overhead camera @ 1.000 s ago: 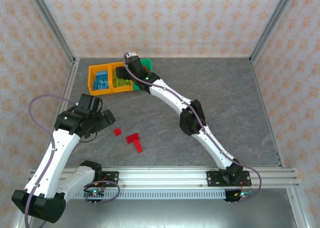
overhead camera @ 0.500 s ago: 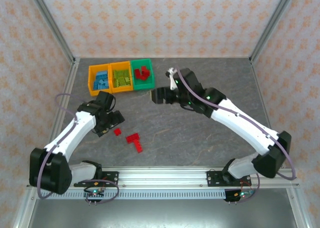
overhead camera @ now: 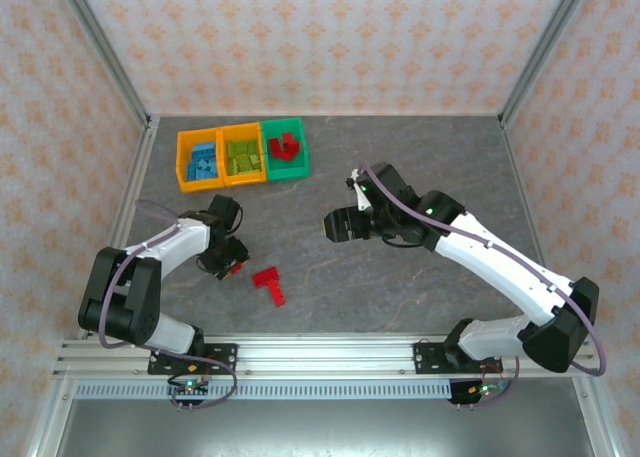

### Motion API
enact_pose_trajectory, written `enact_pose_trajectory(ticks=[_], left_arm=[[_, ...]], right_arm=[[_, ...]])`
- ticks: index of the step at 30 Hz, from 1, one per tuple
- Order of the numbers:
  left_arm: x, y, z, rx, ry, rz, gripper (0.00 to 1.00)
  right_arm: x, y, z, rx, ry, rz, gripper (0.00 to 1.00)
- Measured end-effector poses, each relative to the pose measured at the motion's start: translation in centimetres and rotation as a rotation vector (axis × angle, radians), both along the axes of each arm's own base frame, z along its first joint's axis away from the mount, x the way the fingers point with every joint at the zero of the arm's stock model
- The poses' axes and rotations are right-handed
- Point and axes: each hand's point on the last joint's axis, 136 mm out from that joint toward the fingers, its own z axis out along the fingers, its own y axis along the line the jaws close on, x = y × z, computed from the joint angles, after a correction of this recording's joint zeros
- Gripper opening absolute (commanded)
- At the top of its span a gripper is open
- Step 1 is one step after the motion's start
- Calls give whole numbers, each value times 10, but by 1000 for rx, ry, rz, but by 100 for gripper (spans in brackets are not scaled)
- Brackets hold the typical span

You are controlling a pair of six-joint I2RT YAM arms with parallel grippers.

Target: Sort the legos into containers by color

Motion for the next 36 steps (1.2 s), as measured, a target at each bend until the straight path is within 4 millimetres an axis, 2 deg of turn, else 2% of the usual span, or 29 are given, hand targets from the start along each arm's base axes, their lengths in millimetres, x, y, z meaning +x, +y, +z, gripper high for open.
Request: enact_pose_trajectory(ticks=[3, 5, 7, 9, 14, 16, 17, 19, 21, 23, 26, 28, 31, 34, 36], left_arm=[[3, -1, 2, -6, -7, -9, 17], [7, -5, 9, -22, -16, -13, 17], [21, -14, 29, -46, -70, -28, 17], [48, -29, 66, -81, -174, -64, 17], [146, -64, 195, -134, -516, -160, 17], [184, -71, 226, -118, -599, -185, 18], [203, -74, 234, -103, -625, -194, 18], [237, -78, 237, -70, -644, -214, 18], [272, -85, 226, -44, -642, -236, 18], [303, -91, 205, -24, -621, -253, 20], [335, -99, 162, -11, -567, -265, 32], [343, -101, 132, -4, -516, -271, 37], [343, -101, 102, 8, -450, -281, 48], [337, -99, 92, 15, -410, -294, 52], [336, -99, 97, 15, -415, -297, 54]], right_arm=[[-3, 2, -7, -11, 32, 14, 82], [-4, 5, -10, -11, 46, 25, 83], [-4, 7, -9, -2, 49, 32, 83], [-2, 10, -6, 16, 36, 34, 83], [5, 17, 2, 53, -3, 34, 83], [6, 18, 3, 58, -7, 35, 84], [7, 19, 3, 56, -6, 35, 84], [8, 20, 3, 51, -1, 35, 83], [11, 22, 7, 45, -4, 35, 83], [11, 19, 10, 34, -11, 29, 84], [9, 11, 14, 15, -22, 16, 84], [6, 3, 19, 8, -34, 3, 84], [0, -10, 32, 19, -77, -18, 85], [-3, -21, 42, 33, -115, -39, 85], [-4, -24, 45, 35, -129, -48, 85]])
